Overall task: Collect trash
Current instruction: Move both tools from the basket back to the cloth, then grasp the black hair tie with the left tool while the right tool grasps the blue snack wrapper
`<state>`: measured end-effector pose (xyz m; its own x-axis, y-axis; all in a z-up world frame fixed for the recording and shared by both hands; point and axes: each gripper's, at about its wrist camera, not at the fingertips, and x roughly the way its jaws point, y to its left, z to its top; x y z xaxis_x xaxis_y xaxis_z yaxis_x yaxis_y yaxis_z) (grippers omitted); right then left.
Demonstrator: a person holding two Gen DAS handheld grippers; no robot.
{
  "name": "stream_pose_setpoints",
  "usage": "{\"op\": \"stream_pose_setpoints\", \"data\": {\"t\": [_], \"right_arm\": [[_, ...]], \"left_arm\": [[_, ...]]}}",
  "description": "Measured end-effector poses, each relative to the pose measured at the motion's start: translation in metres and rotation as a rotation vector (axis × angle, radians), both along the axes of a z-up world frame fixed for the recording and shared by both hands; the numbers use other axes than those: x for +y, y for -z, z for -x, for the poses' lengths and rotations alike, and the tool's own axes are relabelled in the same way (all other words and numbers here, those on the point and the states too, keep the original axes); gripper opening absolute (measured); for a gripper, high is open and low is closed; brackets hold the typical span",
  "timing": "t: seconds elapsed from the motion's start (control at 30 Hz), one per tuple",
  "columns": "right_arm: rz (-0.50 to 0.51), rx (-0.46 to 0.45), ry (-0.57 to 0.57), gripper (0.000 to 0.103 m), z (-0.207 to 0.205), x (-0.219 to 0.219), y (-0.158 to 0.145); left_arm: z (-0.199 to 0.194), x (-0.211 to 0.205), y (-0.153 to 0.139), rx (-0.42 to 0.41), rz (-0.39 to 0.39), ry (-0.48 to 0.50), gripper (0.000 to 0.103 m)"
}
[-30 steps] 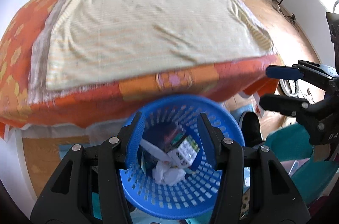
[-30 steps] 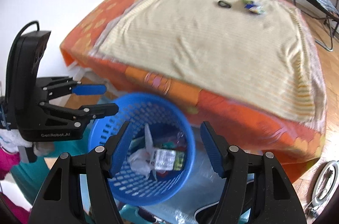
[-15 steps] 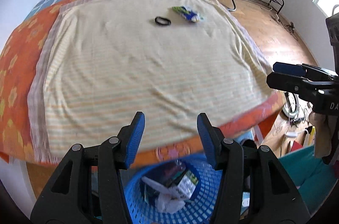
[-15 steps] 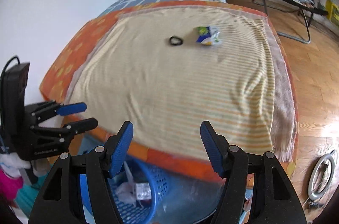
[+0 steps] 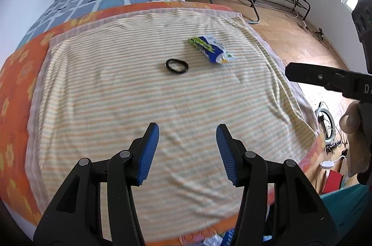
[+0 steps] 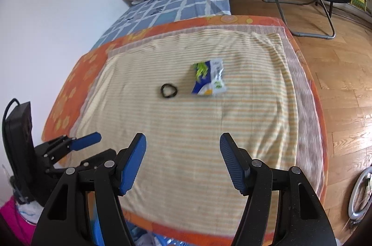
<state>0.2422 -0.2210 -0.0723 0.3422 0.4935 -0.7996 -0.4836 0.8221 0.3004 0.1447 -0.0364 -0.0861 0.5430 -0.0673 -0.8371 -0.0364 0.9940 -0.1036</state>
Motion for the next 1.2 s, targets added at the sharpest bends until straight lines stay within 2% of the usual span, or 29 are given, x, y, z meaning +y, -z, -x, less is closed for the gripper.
{"op": "stream_pose_setpoints", "data": {"t": [0.3, 0.57, 0.93, 1.2], "right_arm": [[-0.027, 0.083, 0.091, 0.065, -0.072, 0.011, 0.03], [-0.021, 0.126, 0.113, 0.065, -0.115, 0.027, 0.061], [-0.011, 0.146, 0.132, 0.065, -0.141, 0.052, 0.09], [0.047, 0.108, 0.122, 0.065, -0.142, 0.065, 0.096]], "left_arm": [[-0.065, 0.007, 0.033, 0.025, -0.002, 0.033, 0.053], [-0.111, 0.012, 0.062, 0.046, 0.0, 0.038, 0.053], [-0.129, 0.006, 0.075, 0.001, -0.045, 0.069, 0.052], [-0.127, 0.011, 0.074, -0.03, -0.05, 0.09, 0.02]]}}
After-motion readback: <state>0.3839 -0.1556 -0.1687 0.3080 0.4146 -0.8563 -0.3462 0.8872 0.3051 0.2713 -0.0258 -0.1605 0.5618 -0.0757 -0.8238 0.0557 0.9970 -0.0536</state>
